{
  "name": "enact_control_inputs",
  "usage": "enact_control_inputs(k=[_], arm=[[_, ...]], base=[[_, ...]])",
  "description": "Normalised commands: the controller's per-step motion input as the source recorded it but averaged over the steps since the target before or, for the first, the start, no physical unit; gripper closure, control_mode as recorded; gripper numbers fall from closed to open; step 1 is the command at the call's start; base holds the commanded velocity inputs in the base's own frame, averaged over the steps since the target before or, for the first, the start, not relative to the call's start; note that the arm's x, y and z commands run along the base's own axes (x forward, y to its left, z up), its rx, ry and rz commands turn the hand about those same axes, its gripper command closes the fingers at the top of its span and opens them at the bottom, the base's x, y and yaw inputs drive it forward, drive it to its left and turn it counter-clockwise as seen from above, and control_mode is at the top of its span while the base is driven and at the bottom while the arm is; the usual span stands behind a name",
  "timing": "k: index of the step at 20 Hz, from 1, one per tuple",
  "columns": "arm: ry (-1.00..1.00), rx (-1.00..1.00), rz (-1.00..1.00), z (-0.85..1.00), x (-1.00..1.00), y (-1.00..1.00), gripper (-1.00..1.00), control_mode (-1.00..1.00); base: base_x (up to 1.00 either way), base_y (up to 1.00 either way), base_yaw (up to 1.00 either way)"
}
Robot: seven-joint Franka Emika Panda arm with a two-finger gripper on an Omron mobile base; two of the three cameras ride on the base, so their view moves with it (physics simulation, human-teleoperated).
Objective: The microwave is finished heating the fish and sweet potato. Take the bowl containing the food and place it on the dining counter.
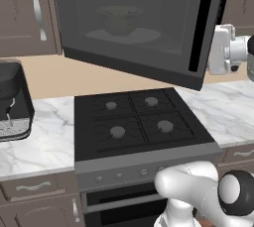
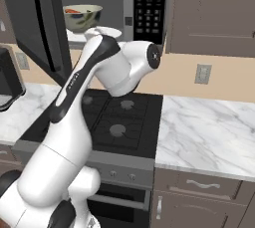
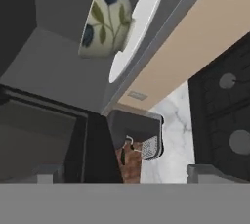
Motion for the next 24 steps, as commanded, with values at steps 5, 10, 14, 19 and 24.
enact_control_inputs(k=[5,10,14,19,24], arm=[[0.15,0.10,0.08,0.00,0.00,0.55,-1.00,-1.00],[0.12,0.12,0.11,0.00,-0.08,0.49,-1.00,-1.00],[0.07,0.16,0.12,0.00,-0.33,0.47,-1.00,-1.00],[0.02,0.15,0.13,0.00,-0.58,0.55,-1.00,-1.00],[0.00,0.15,0.08,0.00,-0.71,0.72,-1.00,-1.00]], base=[[0.00,0.00,0.00],[0.00,0.00,0.00],[0.00,0.00,0.00],[0.00,0.00,0.00],[0.00,0.00,0.00]])
